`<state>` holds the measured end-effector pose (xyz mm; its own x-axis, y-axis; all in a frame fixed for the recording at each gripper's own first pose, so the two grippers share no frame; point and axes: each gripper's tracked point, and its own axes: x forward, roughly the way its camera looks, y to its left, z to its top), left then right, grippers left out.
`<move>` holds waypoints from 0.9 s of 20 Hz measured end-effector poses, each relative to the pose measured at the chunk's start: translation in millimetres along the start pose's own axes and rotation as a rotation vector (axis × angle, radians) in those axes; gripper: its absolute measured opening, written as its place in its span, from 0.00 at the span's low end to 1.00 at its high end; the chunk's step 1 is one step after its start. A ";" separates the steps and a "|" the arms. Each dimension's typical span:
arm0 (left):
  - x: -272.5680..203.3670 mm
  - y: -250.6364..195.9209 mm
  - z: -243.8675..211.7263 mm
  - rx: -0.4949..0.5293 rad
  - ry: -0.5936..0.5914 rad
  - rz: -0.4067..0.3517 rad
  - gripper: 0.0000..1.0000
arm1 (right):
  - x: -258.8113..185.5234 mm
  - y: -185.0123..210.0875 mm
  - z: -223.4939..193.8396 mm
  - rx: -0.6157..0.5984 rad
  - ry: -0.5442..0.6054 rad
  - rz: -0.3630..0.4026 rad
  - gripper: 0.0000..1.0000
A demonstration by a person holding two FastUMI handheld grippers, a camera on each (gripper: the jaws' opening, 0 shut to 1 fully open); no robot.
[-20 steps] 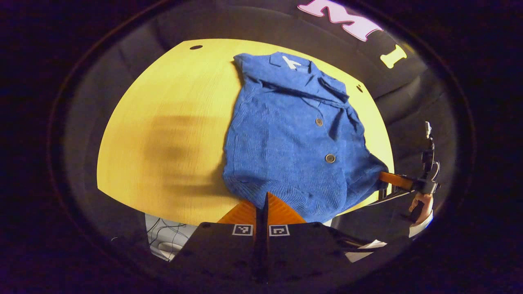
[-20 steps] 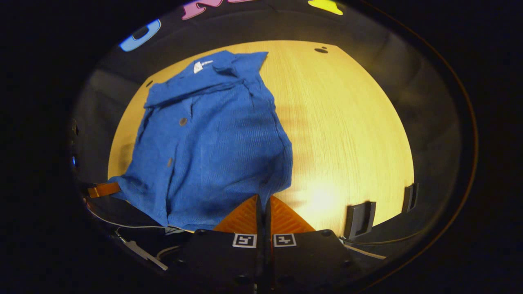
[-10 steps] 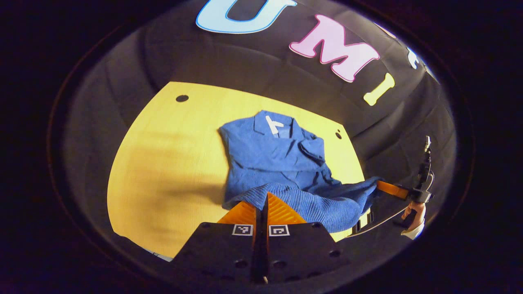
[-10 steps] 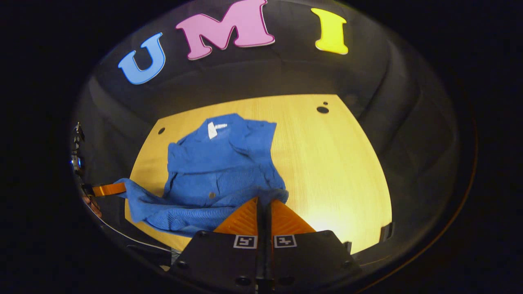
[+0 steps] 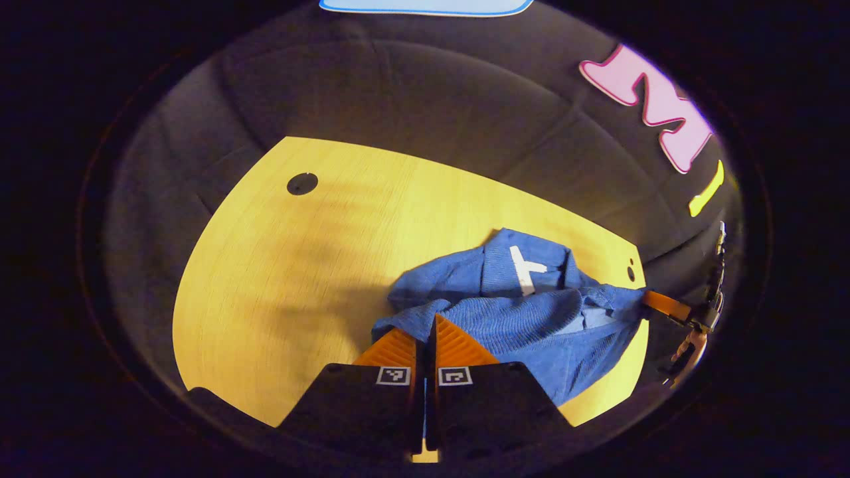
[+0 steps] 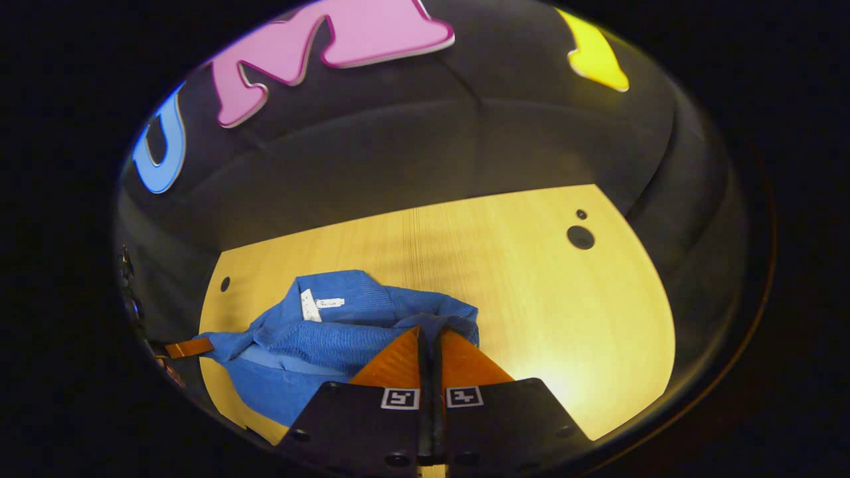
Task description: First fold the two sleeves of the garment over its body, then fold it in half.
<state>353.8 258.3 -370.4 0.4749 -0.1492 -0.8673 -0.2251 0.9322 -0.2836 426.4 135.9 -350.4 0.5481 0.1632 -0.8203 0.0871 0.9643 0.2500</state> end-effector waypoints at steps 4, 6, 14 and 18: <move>30.2 -4.7 26.2 -0.236 -0.044 -0.117 0.16 | 48.2 -6.6 -5.0 0.151 0.073 0.060 0.01; 35.1 -7.2 42.4 -0.352 -0.085 -0.160 0.53 | 57.3 -8.8 9.6 0.260 0.053 0.111 0.08; 8.7 -22.2 53.8 -0.206 -0.181 -0.098 0.70 | 28.1 6.4 93.4 0.395 -0.210 0.270 0.83; -40.1 -45.1 64.5 -0.088 -0.307 -0.042 0.74 | -0.5 17.0 97.0 0.275 -0.280 0.253 0.96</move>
<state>399.7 243.5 -296.5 0.7171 -0.0680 -0.6937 -0.2661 0.8931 -0.3627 508.3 132.0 -295.8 0.7805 0.2870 -0.5553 0.1185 0.8044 0.5822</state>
